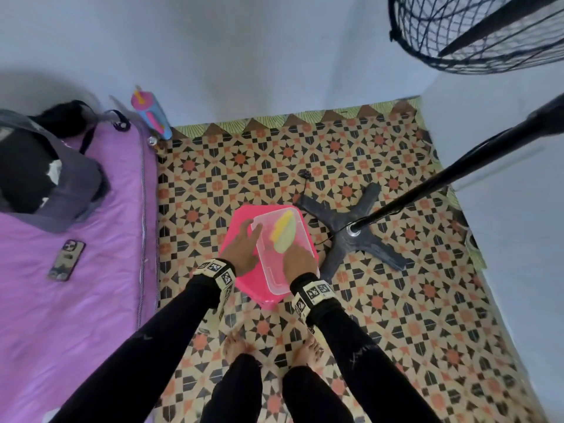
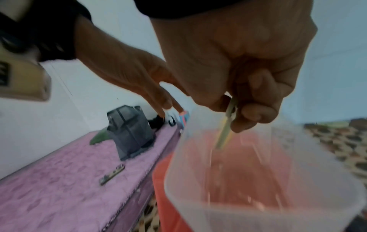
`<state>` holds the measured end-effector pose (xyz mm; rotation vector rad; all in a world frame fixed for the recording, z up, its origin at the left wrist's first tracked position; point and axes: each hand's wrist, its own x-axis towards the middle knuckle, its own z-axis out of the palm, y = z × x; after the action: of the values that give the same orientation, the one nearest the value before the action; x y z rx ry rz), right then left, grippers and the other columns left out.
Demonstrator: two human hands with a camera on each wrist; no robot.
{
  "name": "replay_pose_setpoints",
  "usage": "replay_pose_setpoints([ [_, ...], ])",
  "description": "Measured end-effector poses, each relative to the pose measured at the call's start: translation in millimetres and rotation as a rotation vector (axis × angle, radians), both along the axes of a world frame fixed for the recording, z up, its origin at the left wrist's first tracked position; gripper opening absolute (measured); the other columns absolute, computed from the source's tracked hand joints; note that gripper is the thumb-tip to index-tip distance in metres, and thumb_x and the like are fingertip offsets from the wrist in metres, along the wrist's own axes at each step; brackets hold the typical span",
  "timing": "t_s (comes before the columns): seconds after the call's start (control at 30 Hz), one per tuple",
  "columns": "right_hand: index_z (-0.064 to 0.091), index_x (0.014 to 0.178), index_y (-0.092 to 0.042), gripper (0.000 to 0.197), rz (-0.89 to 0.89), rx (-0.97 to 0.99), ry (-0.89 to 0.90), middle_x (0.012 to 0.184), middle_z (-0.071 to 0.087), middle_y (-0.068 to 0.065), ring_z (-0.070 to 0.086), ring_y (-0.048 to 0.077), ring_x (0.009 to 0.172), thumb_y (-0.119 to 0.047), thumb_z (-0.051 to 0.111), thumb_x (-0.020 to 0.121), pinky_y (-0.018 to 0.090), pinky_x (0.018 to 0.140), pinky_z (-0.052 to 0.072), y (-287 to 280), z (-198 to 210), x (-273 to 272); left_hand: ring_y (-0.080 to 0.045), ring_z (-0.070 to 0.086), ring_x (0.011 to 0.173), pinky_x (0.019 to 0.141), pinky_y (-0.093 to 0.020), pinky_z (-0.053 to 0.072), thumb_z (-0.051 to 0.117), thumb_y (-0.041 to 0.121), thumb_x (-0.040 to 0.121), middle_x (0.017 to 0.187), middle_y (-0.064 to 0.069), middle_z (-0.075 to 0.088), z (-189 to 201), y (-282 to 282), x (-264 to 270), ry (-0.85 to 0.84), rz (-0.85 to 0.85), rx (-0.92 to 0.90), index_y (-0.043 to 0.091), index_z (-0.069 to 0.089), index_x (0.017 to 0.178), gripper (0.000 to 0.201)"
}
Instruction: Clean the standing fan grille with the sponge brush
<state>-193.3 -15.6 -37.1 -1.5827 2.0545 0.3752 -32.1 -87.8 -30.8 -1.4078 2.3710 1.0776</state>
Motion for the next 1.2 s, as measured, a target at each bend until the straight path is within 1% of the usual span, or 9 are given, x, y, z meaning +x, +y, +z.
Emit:
replay_pose_setpoints([
  [0.23,0.062,0.111,-0.009,0.021,0.008,-0.241,-0.256,0.098,0.07,0.012,0.067,0.029,0.092,-0.017,0.043,0.107,0.036,0.076,0.049,5,188,-31,-0.03,0.039,0.145,0.118,-0.051,0.039,0.072,0.02,0.096,0.168,-0.011,0.021,143,-21,5,0.239,0.015,0.002,0.032,0.02,0.164,0.086],
  [0.3,0.066,0.11,-0.009,0.024,-0.057,-0.357,-0.405,0.094,0.071,0.01,0.063,0.018,0.077,-0.022,0.047,0.107,0.025,0.075,0.044,-4,247,-34,-0.027,0.06,0.121,0.096,-0.039,0.057,0.067,0.015,0.098,0.151,-0.008,0.047,193,-40,10,0.34,0.019,0.058,0.038,0.036,0.153,0.066],
  [0.37,0.068,0.113,-0.01,0.02,-0.118,-0.491,-0.515,0.098,0.073,0.005,0.062,0.01,0.076,-0.023,0.057,0.103,0.012,0.074,0.044,-16,304,-34,-0.019,0.066,0.092,0.074,-0.032,0.061,0.063,0.009,0.101,0.129,-0.007,0.06,248,-63,12,0.411,0.059,0.014,0.026,0.051,0.142,0.046],
  [0.43,0.067,0.112,-0.011,0.022,-0.21,-0.645,-0.614,0.104,0.073,0.0,0.068,0.009,0.083,-0.027,0.068,0.097,0.009,0.068,0.049,-31,359,-32,-0.026,0.07,0.094,0.081,-0.05,0.062,0.067,0.006,0.098,0.121,-0.011,0.067,308,-90,11,0.537,0.116,-0.083,0.012,0.059,0.135,0.038],
  [0.67,0.056,0.126,-0.007,0.033,-0.276,-0.934,-0.88,0.099,0.06,-0.01,0.066,0.014,0.089,-0.028,0.063,0.101,0.031,0.068,0.063,-82,501,-36,-0.024,0.073,0.076,0.072,-0.033,0.063,0.082,0.001,0.084,0.097,-0.023,0.075,499,-134,-24,0.995,0.264,-0.188,-0.006,0.071,0.104,0.024],
  [0.83,0.052,0.092,-0.013,0.013,-0.161,-1.36,-0.534,0.067,0.052,-0.005,0.051,0.014,0.057,-0.019,0.059,0.102,0.021,0.05,0.039,-62,606,-72,-0.021,0.068,0.067,0.066,-0.033,0.055,0.06,0.021,0.106,0.074,-0.003,0.071,584,-134,-70,1.156,0.227,-0.304,0.0,0.071,0.101,0.024],
  [0.93,0.051,0.079,-0.006,0.026,-0.25,-1.662,-0.366,0.061,0.053,0.005,0.047,0.024,0.052,-0.019,0.057,0.101,0.035,0.049,0.038,-33,651,-116,-0.017,0.066,0.083,0.074,-0.035,0.052,0.055,0.033,0.108,0.096,0.003,0.072,623,-119,-114,1.165,0.087,-0.426,0.013,0.069,0.109,0.025],
  [1.03,0.059,0.075,-0.005,0.029,-0.312,-1.97,-0.172,0.069,0.063,0.012,0.048,0.021,0.049,-0.019,0.057,0.101,0.022,0.044,0.037,-5,685,-166,-0.009,0.064,0.107,0.087,-0.029,0.051,0.071,0.038,0.097,0.123,0.009,0.067,662,-86,-167,1.075,-0.073,-0.604,0.021,0.065,0.124,0.032],
  [1.2,0.059,0.134,-0.004,0.037,-0.417,-1.994,0.155,0.122,0.067,0.017,0.062,0.026,0.095,-0.01,0.046,0.1,0.033,0.079,0.049,14,734,-261,-0.014,0.047,0.136,0.113,-0.037,0.04,0.081,0.057,0.082,0.153,0.003,0.048,719,-40,-249,0.892,-0.158,-0.711,0.023,0.043,0.153,0.087],
])
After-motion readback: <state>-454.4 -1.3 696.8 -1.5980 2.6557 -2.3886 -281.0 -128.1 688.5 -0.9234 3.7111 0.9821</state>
